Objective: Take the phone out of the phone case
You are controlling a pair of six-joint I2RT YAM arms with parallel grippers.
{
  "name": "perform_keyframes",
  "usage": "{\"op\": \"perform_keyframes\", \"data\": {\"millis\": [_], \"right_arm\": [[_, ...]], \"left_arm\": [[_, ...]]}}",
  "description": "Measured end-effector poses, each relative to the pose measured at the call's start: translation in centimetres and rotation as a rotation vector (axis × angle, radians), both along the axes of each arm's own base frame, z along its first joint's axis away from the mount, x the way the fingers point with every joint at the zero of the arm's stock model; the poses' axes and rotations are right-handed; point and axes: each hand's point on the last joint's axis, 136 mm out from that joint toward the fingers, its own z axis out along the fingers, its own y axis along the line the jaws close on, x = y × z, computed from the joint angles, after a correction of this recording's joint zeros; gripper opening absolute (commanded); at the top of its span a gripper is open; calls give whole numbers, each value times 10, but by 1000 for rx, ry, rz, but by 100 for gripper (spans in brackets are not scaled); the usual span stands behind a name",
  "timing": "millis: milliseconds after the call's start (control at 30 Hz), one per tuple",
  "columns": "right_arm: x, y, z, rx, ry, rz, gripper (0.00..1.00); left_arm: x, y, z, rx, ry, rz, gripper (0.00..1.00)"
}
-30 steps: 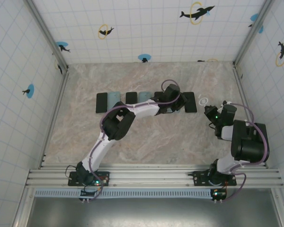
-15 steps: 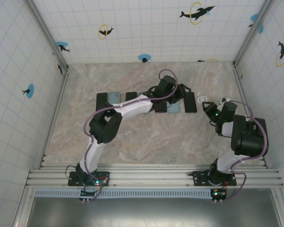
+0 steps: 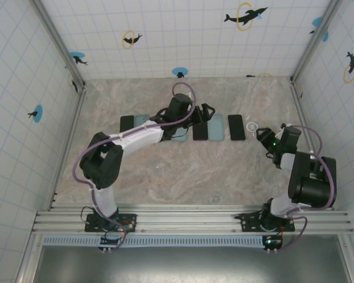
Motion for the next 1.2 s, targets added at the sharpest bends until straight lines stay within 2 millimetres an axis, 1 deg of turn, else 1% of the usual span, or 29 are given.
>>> {"op": "perform_keyframes", "data": {"millis": [33,100,167,267,333,400,467,533,600,633,733,833,900,967,1067,1200], "right_arm": [[1,4,5,-16,-17,24,80],[4,19,15,-44,-49,88,85],[4,41,26,-71,-90,176,100],[0,74,43,-120,-163,308,99],[-3,92,54,-160,-217,379,99],[-6,102,60,-205,-255,424,99],[-9,105,61,-269,-277,442,99],[-13,101,51,-353,-275,413,99],[-21,90,33,-421,-236,362,99],[-26,83,22,-450,-203,333,99],[-38,57,-2,-542,-135,240,99],[-48,34,-14,-601,-121,173,99],[-53,23,-21,-621,-109,143,99],[-58,16,-26,-632,-112,122,99],[-64,11,-32,-638,-124,105,99],[-62,12,-37,-644,-134,112,99]], "left_arm": [[-3,6,4,15,-29,-16,98],[-12,20,7,48,-76,-49,98],[-17,35,8,84,-117,-74,98],[-20,61,-1,139,-161,-102,98],[-22,89,-14,174,-168,-101,98],[-22,121,-30,231,-176,-83,98],[-24,150,-48,281,-170,-60,98],[-29,182,-65,328,-169,-22,98],[-36,212,-82,376,-174,29,98],[-40,230,-92,407,-176,66,98],[-55,272,-116,476,-172,164,98],[-63,307,-125,522,-193,270,98],[-65,327,-127,553,-221,335,98],[-67,340,-130,588,-251,380,98],[-76,351,-142,630,-273,403,98],[-84,362,-156,657,-305,420,98]]}}
